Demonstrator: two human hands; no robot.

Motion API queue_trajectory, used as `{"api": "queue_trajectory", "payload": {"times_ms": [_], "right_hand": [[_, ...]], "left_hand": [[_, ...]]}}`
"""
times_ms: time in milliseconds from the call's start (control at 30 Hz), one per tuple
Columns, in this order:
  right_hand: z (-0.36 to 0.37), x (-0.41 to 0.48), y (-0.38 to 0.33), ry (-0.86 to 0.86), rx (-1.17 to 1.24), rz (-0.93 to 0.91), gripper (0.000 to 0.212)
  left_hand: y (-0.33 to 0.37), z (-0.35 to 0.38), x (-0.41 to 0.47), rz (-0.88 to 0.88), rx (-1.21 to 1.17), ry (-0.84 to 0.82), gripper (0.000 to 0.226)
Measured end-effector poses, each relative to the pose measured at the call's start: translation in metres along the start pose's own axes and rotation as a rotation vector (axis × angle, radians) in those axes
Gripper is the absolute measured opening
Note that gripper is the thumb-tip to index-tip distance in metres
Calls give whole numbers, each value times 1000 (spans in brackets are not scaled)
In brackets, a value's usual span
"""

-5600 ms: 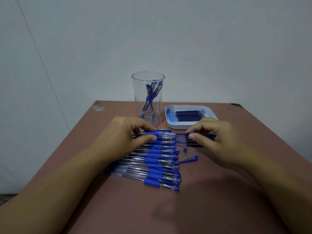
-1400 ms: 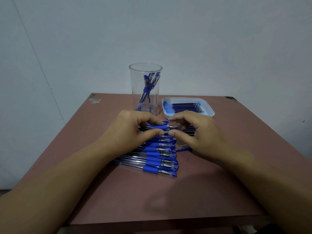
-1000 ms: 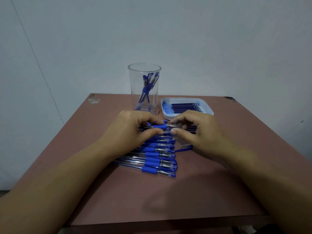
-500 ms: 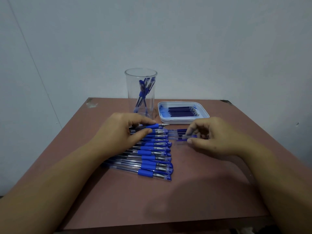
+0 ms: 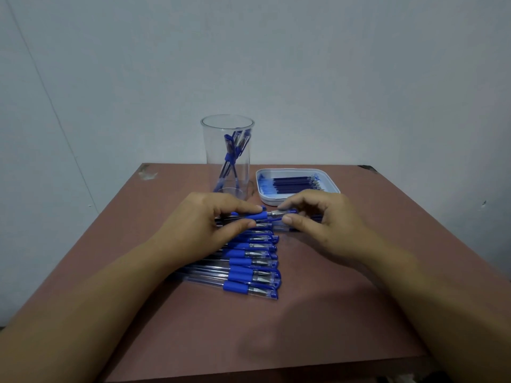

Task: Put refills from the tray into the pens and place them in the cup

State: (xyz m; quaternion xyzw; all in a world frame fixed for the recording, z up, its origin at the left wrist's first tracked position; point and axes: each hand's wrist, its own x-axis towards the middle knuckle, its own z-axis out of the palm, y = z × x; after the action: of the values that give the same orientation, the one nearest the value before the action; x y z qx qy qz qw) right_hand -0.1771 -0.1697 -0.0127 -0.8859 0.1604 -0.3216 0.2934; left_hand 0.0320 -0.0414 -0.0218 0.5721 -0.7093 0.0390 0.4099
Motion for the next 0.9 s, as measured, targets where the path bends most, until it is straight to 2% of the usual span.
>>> {"api": "queue_trajectory", "payload": {"times_ms": [133,267,433,533,633,700,800,900], "right_hand": [[10,1,-4,15,52,12,13],[14,2,-8,29,95,9,13],[13,11,-20,99,420,67,11],[-2,23,-22,194,500,101,13],[-25,41,-27,302,440,71,15],[-39,58,-34,376,399,37,17],[-52,83,-39,452,334,-26,23],[-55,106,-34,448,235,-18,26]], "left_hand": [[0,2,-1,43,30,32,25],[3,1,-3,43,-5,76,23],[14,1,6,-13,-41,144,28],[7,-16,11,-48,59,153,59],[-10,-40,19,-143,230,198,90],[-20,-51,29,-177,338,163,105],[-33,-58,45,-146,420,83,116],[-48,-57,52,-143,387,23,121]]}}
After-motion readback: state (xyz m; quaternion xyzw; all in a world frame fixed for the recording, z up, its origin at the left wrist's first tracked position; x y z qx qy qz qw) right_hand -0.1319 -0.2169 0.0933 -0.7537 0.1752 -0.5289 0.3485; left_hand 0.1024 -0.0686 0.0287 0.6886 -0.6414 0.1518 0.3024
